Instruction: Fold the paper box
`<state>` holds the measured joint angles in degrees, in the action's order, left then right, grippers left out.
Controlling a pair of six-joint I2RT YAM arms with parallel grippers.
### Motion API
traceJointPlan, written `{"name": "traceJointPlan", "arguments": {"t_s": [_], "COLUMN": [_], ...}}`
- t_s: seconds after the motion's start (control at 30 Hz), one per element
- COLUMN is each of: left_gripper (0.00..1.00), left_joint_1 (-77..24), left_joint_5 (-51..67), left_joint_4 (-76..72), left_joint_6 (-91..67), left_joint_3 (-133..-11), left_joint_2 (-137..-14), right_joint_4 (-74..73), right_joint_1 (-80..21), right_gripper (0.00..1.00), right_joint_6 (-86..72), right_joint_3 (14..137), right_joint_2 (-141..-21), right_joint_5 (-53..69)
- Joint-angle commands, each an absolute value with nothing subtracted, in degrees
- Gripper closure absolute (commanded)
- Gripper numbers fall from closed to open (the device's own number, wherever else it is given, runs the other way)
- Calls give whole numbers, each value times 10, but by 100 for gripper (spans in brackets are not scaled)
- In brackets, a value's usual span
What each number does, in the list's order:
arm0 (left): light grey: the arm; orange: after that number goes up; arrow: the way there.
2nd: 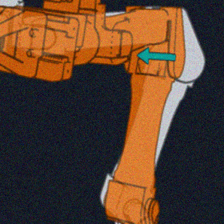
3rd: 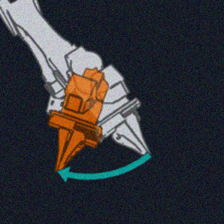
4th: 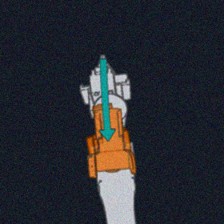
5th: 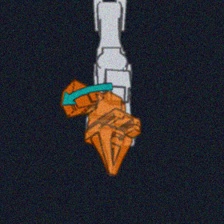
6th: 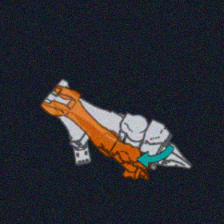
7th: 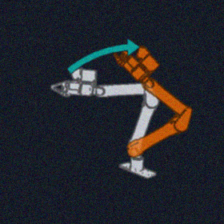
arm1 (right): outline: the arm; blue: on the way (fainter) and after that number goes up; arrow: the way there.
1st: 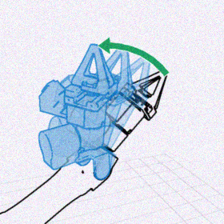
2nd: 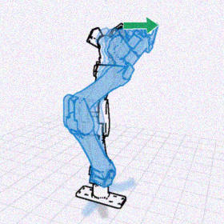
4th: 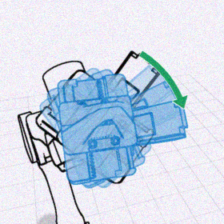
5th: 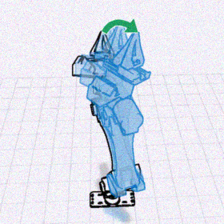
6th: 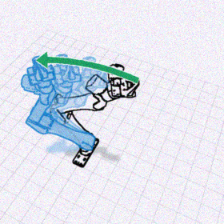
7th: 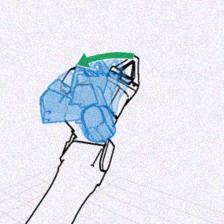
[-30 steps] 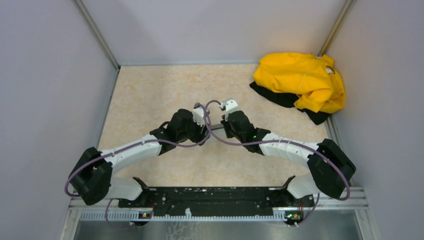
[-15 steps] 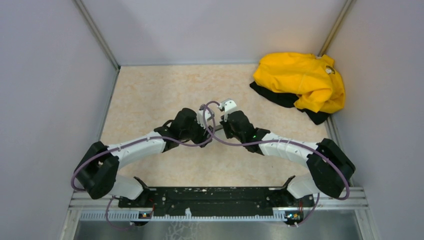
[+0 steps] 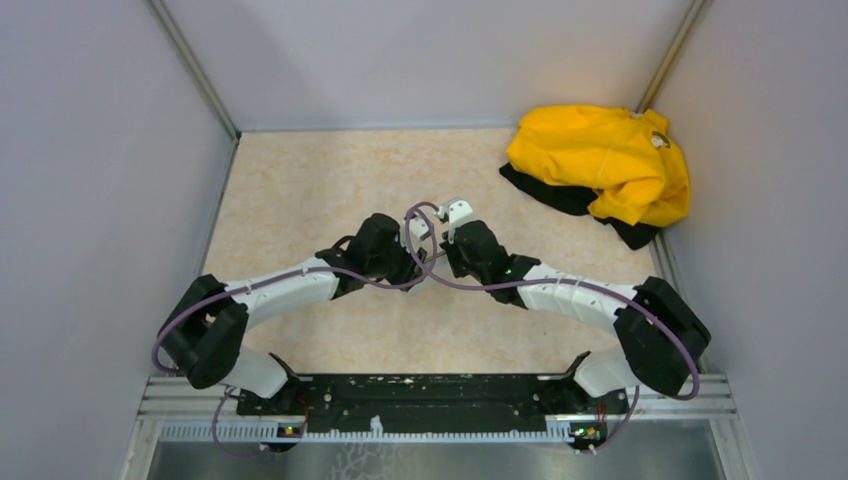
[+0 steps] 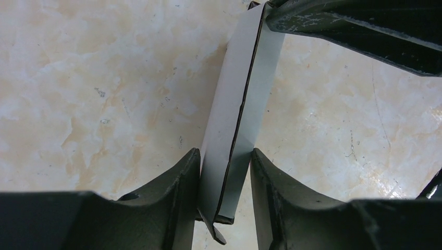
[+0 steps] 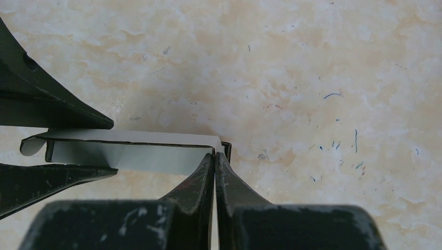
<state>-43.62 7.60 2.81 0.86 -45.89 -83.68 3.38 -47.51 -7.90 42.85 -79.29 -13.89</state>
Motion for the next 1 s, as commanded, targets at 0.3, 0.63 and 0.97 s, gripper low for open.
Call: {"name": "traceJointPlan", "arguments": {"t_s": [0.3, 0.63, 0.97], "left_gripper": [56, 56, 56], "left_joint_1": [-436, -436, -436], "left_joint_5": [82, 82, 89], "left_joint_4": [25, 29, 30], "left_joint_6": [8, 11, 12], "left_joint_3": [-477, -476, -477], "left_joint_2": [-852, -855, -859], "right_joint_4": [7, 14, 1], "right_joint_1": [-481, -470, -454], "right_gripper": [100, 100, 100], "right_joint_6": [-78, -82, -102], "right_joint_3": [431, 441, 458], "right_joint_2": [-779, -770, -771], "right_joint_5": [-159, -143, -107]}}
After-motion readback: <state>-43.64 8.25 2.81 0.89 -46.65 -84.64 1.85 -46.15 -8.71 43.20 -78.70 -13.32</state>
